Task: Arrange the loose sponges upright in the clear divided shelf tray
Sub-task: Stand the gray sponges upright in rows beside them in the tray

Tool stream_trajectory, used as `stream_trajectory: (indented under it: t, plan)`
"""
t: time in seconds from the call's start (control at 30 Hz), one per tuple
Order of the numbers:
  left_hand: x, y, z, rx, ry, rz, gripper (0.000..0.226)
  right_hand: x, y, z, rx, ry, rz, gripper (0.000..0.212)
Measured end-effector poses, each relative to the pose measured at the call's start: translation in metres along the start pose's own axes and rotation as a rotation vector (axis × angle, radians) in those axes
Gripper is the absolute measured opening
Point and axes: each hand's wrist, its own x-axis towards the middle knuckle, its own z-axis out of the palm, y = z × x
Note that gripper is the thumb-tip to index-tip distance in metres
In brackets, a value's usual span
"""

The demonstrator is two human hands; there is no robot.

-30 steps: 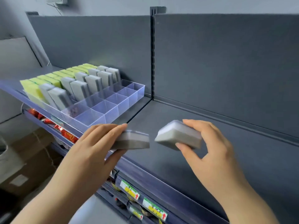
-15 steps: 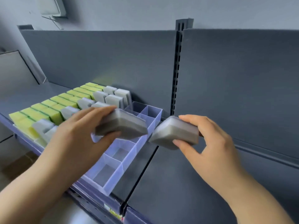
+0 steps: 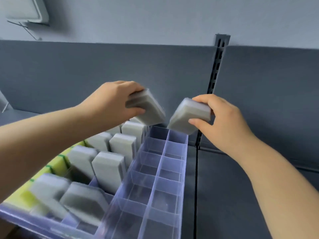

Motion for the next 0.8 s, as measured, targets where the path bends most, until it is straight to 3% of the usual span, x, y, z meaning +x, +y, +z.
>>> stream_trajectory:
  t: [0.23,0.43,0.8]
  plan:
    - [0.037,-0.024,0.041,-0.085,-0.173,0.212,0.045,0.012,0.007,0.028,-0.188,-0.02,0.131,0.038]
    - [0.055,-0.033,0.063,0.009,-0.298,0.303,0.042,0.01,0.006,0.033,-0.257,-0.013,0.209,0.04]
    - [0.067,-0.033,0.081,0.17,-0.481,0.305,0.043,0.015,0.004,0.042,-0.26,0.009,0.222,0.042]
